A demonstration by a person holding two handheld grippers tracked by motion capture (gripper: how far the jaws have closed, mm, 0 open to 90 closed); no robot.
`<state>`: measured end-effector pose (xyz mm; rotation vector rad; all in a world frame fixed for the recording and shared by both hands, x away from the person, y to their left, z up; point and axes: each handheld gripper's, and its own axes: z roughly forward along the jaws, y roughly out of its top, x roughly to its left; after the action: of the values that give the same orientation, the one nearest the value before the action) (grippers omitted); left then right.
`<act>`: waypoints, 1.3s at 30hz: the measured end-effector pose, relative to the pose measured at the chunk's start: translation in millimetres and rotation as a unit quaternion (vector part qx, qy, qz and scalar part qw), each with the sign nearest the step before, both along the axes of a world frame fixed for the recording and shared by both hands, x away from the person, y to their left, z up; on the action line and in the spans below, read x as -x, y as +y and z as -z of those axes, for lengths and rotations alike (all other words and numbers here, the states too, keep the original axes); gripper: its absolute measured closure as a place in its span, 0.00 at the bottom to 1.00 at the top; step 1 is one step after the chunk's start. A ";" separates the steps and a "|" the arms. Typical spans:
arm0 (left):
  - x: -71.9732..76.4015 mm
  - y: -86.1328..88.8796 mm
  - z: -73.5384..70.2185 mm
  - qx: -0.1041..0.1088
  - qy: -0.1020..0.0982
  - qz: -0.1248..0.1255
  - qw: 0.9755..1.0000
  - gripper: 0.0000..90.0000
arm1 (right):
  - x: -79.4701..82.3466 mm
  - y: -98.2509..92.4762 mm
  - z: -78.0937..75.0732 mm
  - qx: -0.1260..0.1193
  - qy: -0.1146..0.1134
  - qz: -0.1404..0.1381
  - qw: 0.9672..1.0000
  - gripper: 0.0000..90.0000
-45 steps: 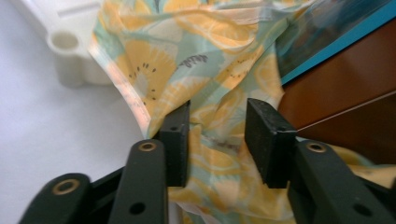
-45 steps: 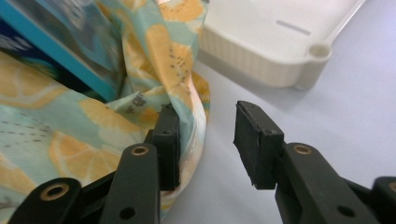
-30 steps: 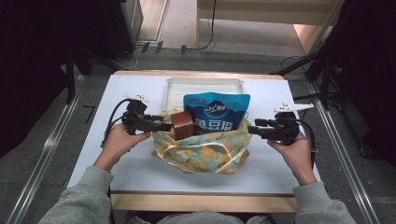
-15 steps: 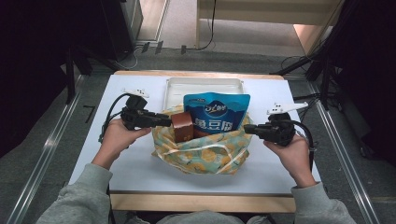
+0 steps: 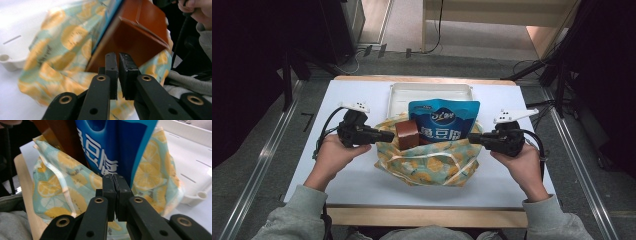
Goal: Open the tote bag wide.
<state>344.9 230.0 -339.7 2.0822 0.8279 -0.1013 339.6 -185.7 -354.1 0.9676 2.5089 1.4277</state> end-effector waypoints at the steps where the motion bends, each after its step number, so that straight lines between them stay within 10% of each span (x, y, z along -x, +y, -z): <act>1: 5.4 0.2 1.9 0.002 -0.007 0.005 1.000 0.92 | -0.1 1.8 0.2 -0.005 -0.004 -0.009 1.000 0.94; 8: 12.4 -4.6 9.6 0.003 -0.012 0.031 0.999 0.63 | 0.4 13.8 0.2 -0.003 -0.012 -0.040 0.999 0.80; 20: 13.1 -18.1 27.9 -0.010 -0.003 0.051 0.999 0.49 | -1.4 36.6 11.0 0.011 -0.007 -0.083 0.996 0.61; 28: 11.6 -14.9 34.8 -0.011 0.011 0.044 0.999 0.88 | -5.5 45.4 20.6 0.024 -0.008 -0.090 0.996 0.68; 39: 22.2 -18.0 25.4 -0.005 0.012 0.070 0.997 1.00 | -8.5 62.5 20.2 0.026 -0.001 -0.117 0.993 0.62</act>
<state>322.7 212.0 -365.0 2.1514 0.6978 -0.1976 348.2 -123.2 -374.3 0.6794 2.7175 1.4102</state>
